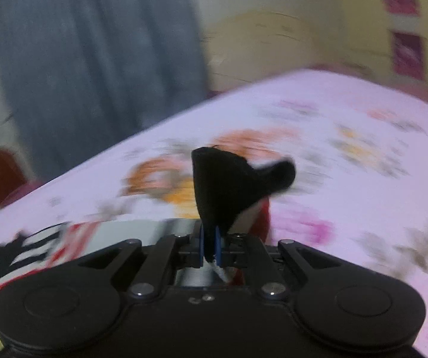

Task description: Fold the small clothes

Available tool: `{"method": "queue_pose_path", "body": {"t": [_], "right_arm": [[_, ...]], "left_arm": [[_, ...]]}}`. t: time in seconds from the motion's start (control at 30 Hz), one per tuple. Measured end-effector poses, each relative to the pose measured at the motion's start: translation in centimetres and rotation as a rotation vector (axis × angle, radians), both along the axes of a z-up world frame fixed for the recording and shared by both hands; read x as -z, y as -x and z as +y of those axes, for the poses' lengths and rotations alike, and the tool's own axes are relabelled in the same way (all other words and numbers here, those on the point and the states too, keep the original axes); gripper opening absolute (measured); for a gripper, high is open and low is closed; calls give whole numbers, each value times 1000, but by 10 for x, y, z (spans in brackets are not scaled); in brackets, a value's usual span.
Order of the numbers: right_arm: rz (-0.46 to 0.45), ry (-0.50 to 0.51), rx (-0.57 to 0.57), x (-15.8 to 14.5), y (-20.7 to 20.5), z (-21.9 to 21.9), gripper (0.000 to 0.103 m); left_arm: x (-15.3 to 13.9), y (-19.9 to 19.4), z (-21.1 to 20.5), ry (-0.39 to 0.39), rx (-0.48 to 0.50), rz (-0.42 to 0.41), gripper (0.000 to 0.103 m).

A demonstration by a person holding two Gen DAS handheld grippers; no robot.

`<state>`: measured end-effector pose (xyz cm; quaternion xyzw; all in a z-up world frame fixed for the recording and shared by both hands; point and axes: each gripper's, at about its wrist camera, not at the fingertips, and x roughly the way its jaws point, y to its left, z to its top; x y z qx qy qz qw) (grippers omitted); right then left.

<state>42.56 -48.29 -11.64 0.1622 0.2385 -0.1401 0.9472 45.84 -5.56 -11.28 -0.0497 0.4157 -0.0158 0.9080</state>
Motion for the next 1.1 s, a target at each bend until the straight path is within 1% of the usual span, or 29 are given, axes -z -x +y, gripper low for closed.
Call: {"method": "queue_pose_path", "body": {"t": [0.1,0.2,0.23,0.37,0.47,0.53,0.73,0.8,0.83,0.87,0.9,0.93,0.97,1.03,1.07,1.1], "right_arm": [[-8,50,-135,-11,-19,53,7],[1,58,-243,-13,-38,106,7],[12,57,-281,-11,-45,125,7],[58,88,-424,1,-63,203,7],[91,130,-508,12,-72,255,7],[111,157,-549,19,-75,279,7],[163,189,-640,40,-79,322,7],[202,194,-664,49,-80,331,8],[207,205,-669,54,-80,334,12],[197,211,-682,54,-76,334,20],[196,201,-699,53,-75,335,26],[197,179,-717,52,-74,334,38],[192,158,-736,49,-73,334,39],[133,124,-721,38,-62,325,29],[109,103,-698,32,-59,319,16],[95,86,-665,27,-55,310,12]], "left_arm": [[2,0,31,35,-25,-16,103],[1,2,60,52,-42,-35,103],[0,2,70,63,-49,-37,103],[-2,0,106,151,-106,-60,103],[-1,-1,127,172,-125,-72,103],[0,-1,139,186,-132,-77,103],[7,1,159,205,-136,-75,103],[10,0,162,213,-131,-70,103],[10,0,162,222,-126,-71,103],[11,-2,161,229,-117,-71,103],[11,-3,158,234,-108,-72,103],[12,-5,155,238,-97,-74,103],[12,-8,150,243,-83,-74,103],[14,-15,138,257,-50,-73,103],[16,-20,131,261,-31,-71,103],[18,-25,123,268,-10,-65,102]]}}
